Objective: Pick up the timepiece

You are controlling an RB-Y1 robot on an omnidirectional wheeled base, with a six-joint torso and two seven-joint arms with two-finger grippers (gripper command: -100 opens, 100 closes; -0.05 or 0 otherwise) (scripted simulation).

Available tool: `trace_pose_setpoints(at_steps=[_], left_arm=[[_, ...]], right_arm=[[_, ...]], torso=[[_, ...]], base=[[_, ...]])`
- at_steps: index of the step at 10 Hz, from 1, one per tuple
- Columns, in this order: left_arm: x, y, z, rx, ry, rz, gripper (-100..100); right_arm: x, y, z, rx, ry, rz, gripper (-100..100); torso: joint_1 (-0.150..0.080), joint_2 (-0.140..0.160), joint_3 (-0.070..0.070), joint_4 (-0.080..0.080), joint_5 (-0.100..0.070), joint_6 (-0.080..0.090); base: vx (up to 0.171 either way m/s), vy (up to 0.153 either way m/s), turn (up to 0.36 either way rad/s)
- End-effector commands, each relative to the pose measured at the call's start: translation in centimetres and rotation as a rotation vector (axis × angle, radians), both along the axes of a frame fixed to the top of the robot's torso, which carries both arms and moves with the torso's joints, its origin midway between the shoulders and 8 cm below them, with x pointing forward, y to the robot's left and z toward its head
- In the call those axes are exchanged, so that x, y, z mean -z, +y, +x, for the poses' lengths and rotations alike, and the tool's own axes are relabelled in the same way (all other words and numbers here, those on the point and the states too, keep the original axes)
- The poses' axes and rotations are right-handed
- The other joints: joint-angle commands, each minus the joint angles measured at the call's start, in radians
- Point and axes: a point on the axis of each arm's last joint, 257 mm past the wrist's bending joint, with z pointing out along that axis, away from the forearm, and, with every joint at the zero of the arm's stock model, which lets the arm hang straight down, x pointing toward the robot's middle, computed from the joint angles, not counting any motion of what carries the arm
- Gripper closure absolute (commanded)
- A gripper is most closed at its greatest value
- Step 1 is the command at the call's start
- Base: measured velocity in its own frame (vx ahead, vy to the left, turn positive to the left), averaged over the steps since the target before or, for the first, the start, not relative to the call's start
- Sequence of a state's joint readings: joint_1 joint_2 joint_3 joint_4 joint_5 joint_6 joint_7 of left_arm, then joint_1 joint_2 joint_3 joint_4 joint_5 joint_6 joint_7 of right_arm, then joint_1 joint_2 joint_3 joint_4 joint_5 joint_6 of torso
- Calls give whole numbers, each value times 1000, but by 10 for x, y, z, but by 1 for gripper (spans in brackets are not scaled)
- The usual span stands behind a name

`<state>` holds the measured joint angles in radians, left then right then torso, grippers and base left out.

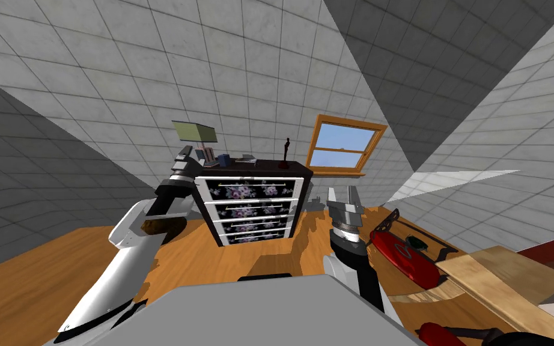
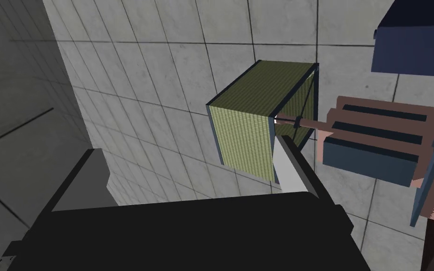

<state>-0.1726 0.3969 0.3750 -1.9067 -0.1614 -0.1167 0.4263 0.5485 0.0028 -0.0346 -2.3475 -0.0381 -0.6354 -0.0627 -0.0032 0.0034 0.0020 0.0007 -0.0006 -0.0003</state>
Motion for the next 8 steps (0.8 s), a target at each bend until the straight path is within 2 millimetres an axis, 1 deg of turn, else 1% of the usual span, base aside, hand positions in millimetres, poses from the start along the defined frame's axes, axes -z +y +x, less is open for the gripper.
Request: trace_pose_setpoints(at_steps=[1,2,3,4,5,6,7,8], left_arm=[[-11,9,8,-16,-5,-23,-100],[-22,5,8,-8,-26,-23,-100],[-26,4,8,-5,-34,-23,-100],[-30,33,15,-49,-16,-67,-100],[-44,28,15,-39,-42,-68,-100],[-45,59,20,-82,-24,-114,-100],[-58,55,21,-75,-43,-123,-100],[-66,52,21,-68,-59,-124,-100]], right_arm=[[0,0,0,0,0,0,0],[0,0,0,0,0,0,0],[0,0,0,0,0,0,0],[0,0,0,0,0,0,0],[0,0,0,0,0,0,0],[0,0,0,0,0,0,0],[0,0,0,0,0,0,0],[0,0,0,0,0,0,0]], torso=[[0,0,0,0,0,0],[-1,-1,0,0,0,1],[0,-2,-1,0,0,1],[1,-3,-2,-1,0,1],[1,-3,-2,-1,0,0],[0,-2,-1,0,0,1],[-1,-1,-1,0,0,0],[-2,-2,-1,0,-1,1]], base=[[-44,-45,80],[-18,-21,-12],[0,-1,-17],[-24,-27,145],[-34,-38,82],[-46,-57,95],[-36,-61,55],[-15,-28,-15]])
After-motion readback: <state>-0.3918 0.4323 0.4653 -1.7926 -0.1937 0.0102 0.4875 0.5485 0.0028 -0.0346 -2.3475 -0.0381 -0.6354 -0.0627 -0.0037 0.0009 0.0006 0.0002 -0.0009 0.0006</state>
